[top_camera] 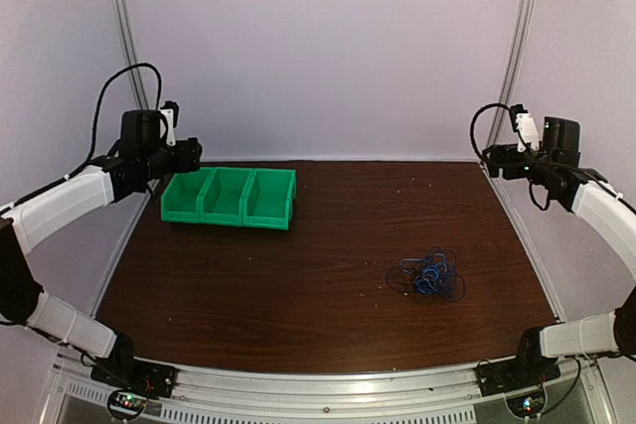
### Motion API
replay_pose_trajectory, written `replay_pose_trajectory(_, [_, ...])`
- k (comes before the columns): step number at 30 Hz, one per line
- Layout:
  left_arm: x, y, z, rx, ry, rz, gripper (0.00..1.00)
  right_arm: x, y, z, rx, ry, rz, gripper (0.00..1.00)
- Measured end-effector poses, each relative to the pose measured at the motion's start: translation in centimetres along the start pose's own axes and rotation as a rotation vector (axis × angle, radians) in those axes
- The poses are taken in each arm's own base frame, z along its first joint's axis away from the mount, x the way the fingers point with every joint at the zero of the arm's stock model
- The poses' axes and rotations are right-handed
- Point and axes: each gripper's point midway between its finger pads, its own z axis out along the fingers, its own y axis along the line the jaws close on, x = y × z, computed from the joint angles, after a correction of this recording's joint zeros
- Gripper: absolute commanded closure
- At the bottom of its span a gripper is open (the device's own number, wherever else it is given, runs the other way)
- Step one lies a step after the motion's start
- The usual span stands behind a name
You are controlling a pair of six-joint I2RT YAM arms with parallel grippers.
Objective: Untangle the cables
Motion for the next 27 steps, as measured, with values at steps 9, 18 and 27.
replay_pose_trajectory(9, [7.6,-11.2,0.2,0.36,0.175,0.119,0.25,8.8,2.1,0.4,-0.124,0.222,-0.15,0.02])
replay_pose_trajectory(18, [13.0,-18.6,-2.3,0.629,0.278,0.207,0.24,15.9,4.9,0.0,-0.346,0.448,-0.264,0.17])
replay_pose_trajectory(27, [17.5,-19.0,1.6,0.563,0.452,0.188,0.1,19.0,6.8,0.0,-0.491,0.529,-0.27,0.25])
